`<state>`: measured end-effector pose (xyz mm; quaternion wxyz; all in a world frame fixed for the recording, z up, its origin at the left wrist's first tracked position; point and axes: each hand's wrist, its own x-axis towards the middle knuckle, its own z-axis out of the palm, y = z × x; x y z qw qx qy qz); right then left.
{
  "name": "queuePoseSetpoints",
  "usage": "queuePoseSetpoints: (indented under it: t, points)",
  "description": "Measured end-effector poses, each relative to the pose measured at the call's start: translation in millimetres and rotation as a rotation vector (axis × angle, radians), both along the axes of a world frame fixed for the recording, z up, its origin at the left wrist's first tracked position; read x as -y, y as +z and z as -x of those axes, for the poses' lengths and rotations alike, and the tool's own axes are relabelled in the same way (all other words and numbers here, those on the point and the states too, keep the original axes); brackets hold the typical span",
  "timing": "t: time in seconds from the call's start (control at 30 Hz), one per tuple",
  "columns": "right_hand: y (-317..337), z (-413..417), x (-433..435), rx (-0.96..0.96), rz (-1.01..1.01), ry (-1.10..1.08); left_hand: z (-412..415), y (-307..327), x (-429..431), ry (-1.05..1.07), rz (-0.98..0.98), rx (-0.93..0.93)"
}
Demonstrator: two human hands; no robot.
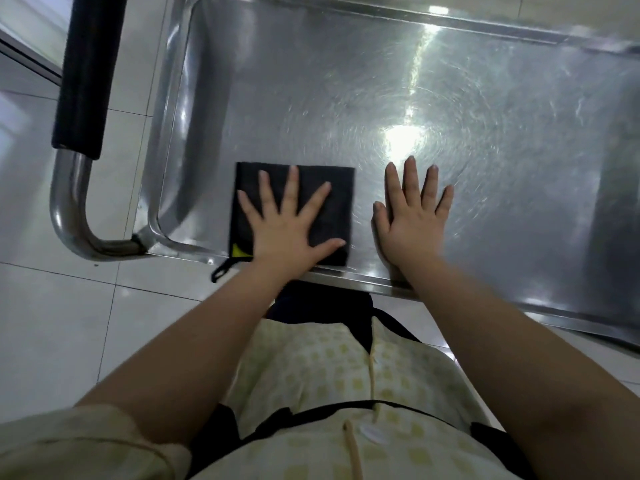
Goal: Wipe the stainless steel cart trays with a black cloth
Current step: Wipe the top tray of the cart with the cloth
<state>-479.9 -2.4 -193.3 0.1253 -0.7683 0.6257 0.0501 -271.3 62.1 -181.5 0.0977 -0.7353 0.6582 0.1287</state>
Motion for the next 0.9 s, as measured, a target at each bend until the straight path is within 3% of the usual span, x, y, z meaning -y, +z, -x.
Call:
queuePoseSetpoints:
  t: [0.17, 0.47, 0.63, 0.77, 0.9]
  points:
    - [4.6, 3.6, 1.0, -0.013, -0.024, 0.028, 25.9, 5.0, 5.6, -0.066, 0.008, -0.054]
    - [9.9, -5.3, 1.7, -0.053, -0.086, 0.014, -135.4, 3.7, -12.0, 0.192, -0.019, 0.008]
    - [10.4, -31.3, 15.7, -0.056, -0.126, 0.076, -79.3, 3.2, 2.7, 0.276, -0.001, -0.026]
    - [9.9, -49.2, 25.3, -0.058, -0.118, 0.014, -22.2, 4.2, -11.0, 0.106, -0.017, -0.048]
    - [8.9, -55.6, 25.8, -0.071, -0.100, 0.015, -32.8, 3.1, -30.1, 0.099, -0.006, -0.136]
